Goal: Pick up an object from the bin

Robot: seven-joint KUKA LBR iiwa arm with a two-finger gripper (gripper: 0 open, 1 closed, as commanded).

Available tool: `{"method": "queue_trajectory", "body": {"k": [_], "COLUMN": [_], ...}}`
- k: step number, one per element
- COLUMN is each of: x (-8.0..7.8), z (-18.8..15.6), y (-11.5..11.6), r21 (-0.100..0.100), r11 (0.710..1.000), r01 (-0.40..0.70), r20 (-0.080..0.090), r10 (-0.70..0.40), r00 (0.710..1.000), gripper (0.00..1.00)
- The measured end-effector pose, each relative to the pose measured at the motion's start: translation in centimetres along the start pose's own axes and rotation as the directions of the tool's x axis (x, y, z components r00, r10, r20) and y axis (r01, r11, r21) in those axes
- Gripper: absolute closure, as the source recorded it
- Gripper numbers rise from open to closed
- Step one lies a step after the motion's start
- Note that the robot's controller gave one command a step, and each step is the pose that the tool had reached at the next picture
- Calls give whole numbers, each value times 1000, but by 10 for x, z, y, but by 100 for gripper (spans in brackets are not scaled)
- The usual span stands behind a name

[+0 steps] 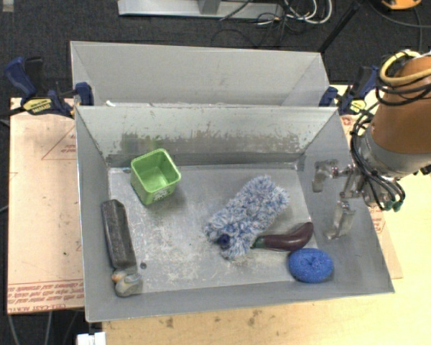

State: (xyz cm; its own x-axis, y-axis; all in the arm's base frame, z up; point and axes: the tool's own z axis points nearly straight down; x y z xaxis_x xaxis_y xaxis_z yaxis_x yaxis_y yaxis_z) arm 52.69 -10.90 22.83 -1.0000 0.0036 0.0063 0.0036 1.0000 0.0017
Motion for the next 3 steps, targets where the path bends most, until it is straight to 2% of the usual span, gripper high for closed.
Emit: {"method": "queue_trajectory", "body": {"k": [1,2,3], "x": [-1,14,12], "z": [-5,46,42], "y": [1,15,75], "r21": [2,3,2], "r11": [1000,999,980], "r01": [4,33,201], "r20": [7,14,4], "r10": [-4,-33,-201], "r00": [1000,999,980], "gripper": [0,0,0]}}
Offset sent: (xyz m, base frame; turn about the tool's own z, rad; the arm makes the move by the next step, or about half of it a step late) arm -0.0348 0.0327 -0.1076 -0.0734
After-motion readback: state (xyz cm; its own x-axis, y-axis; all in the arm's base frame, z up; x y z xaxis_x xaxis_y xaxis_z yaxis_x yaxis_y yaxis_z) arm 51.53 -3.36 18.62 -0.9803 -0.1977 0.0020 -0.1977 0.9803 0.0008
